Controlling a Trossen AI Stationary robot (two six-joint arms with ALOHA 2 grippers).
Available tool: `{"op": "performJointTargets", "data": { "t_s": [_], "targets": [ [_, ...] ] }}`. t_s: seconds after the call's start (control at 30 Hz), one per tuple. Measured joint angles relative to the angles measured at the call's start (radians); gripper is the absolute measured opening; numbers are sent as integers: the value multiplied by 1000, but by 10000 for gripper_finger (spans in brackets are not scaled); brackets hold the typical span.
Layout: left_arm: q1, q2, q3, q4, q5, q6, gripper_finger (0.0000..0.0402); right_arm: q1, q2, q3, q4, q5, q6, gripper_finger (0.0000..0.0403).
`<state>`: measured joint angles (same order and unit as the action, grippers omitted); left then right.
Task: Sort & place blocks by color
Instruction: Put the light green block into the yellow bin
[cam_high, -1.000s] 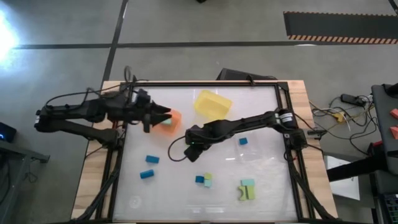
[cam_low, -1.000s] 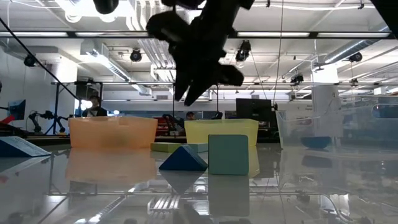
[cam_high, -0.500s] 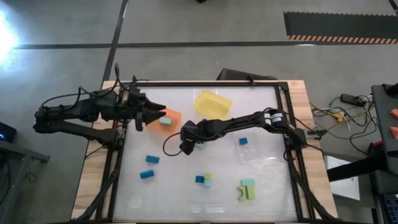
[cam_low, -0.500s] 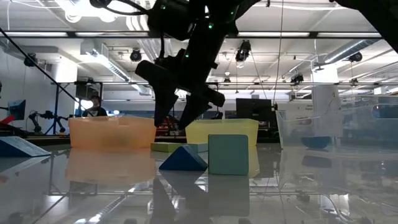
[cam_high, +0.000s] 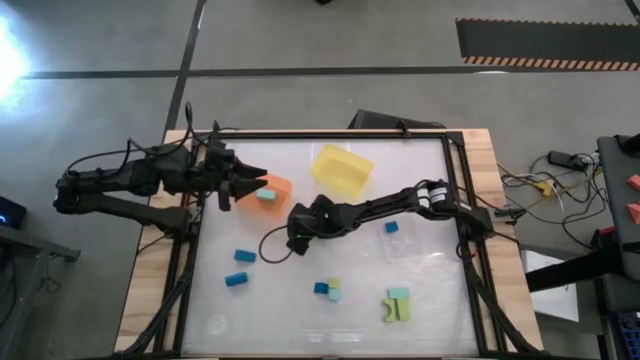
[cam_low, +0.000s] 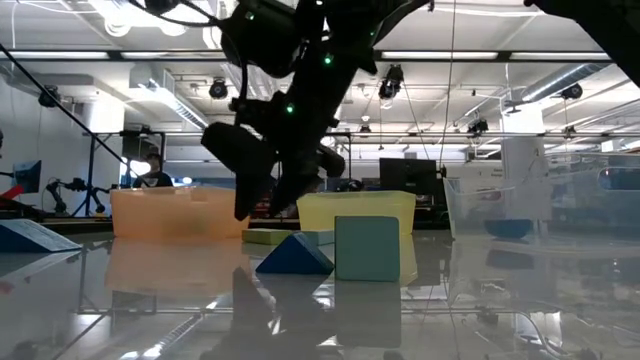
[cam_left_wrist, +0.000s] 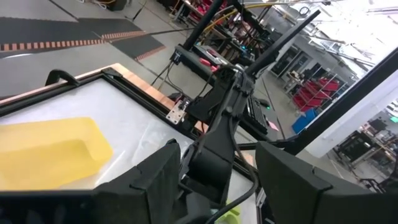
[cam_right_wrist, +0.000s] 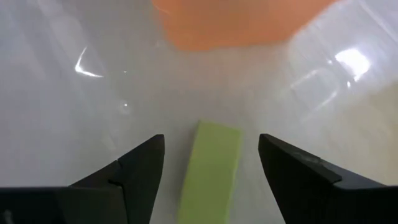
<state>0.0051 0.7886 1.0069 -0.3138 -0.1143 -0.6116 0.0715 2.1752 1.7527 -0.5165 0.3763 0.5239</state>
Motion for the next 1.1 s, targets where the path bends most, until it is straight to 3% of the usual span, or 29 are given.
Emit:
{"op": "performJointTargets", "data": {
  "t_s": [0.27, 0.43, 0.57, 0.8, 1.1],
  "targets": [
    [0, 2, 0, 21, 0, 20, 193, 0, 35, -1, -16, 7, 43, 251],
    [0, 10, 0, 52, 0, 20, 193, 0, 49, 1, -2, -51, 61, 247],
    [0, 16, 0, 54, 0, 19, 193, 0, 49, 1, 2, -68, 61, 217],
    [0, 32, 0, 67, 0, 19, 193, -16, 45, 1, 0, -152, 119, 117],
    [0, 58, 0, 79, 0, 17, 193, -24, -24, -2, -64, -200, 165, 117]
  ]
}}
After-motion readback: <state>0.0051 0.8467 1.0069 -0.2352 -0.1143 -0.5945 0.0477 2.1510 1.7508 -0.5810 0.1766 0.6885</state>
